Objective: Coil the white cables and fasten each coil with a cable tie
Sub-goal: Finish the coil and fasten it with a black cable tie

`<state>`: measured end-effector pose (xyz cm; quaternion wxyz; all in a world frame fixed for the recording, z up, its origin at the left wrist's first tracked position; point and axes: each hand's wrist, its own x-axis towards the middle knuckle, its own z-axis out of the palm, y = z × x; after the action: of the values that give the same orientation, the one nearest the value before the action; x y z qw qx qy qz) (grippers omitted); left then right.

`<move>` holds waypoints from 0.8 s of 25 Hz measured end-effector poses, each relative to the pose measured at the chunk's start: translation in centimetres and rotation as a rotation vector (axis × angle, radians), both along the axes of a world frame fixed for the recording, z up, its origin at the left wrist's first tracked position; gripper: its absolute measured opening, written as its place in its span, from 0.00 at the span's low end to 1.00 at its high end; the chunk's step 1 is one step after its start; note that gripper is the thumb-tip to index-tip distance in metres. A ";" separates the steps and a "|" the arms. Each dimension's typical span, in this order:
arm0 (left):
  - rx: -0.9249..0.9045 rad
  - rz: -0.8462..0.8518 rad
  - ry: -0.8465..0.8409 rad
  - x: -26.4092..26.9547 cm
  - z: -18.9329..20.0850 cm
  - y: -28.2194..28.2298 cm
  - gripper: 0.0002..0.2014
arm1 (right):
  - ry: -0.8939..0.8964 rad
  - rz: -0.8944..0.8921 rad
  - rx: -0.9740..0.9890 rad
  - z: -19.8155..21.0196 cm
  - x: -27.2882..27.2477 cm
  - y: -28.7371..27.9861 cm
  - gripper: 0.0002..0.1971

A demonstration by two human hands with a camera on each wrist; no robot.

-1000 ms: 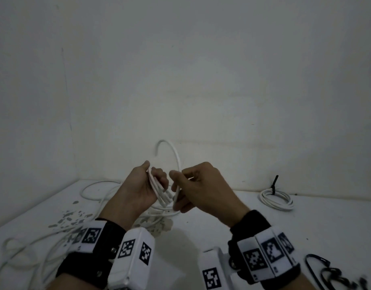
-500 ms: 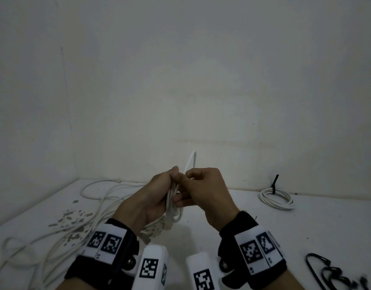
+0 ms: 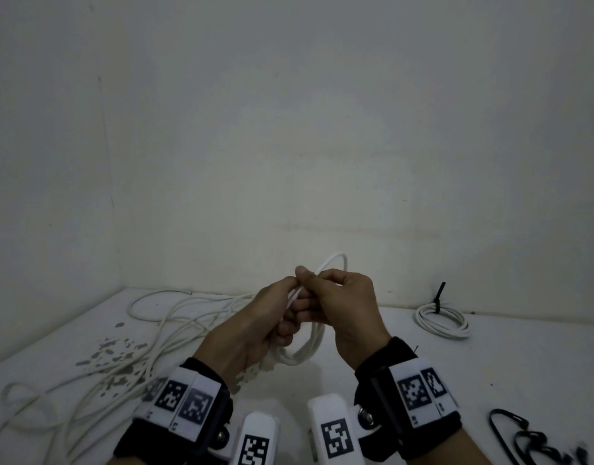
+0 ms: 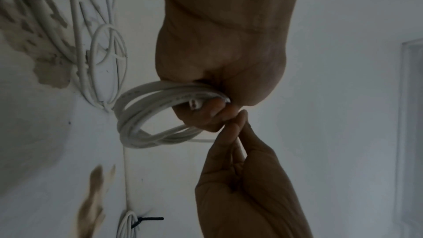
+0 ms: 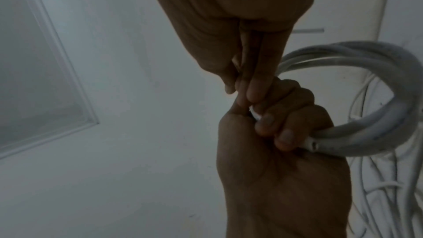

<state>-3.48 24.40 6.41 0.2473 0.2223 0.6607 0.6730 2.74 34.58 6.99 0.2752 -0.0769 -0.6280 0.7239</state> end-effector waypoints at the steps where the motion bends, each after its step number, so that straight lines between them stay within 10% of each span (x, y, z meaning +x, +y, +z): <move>1: -0.010 0.002 0.011 0.3 0.0 0.1 0.24 | -0.008 -0.011 0.023 -0.1 0.0 0.2 0.17; 7: 0.048 0.062 -0.019 -0.2 0.4 -0.6 0.19 | -0.096 -0.416 0.672 -0.1 0.0 2.9 0.24; 9: 0.116 0.056 -0.083 -0.7 0.6 -1.0 0.21 | -0.163 -0.310 0.918 0.1 0.2 4.4 0.21; 14: 0.115 0.075 -0.083 -1.1 1.0 -1.8 0.26 | -0.213 -0.008 0.739 0.5 0.9 6.2 0.03; 20: 0.047 0.199 0.012 -1.1 1.1 -1.9 0.28 | -0.298 0.043 0.597 1.8 2.2 6.0 0.09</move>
<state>-4.58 22.55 7.52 0.1698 0.1652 0.6649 0.7083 4.93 40.57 8.78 0.1752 -0.0846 -0.8472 0.4943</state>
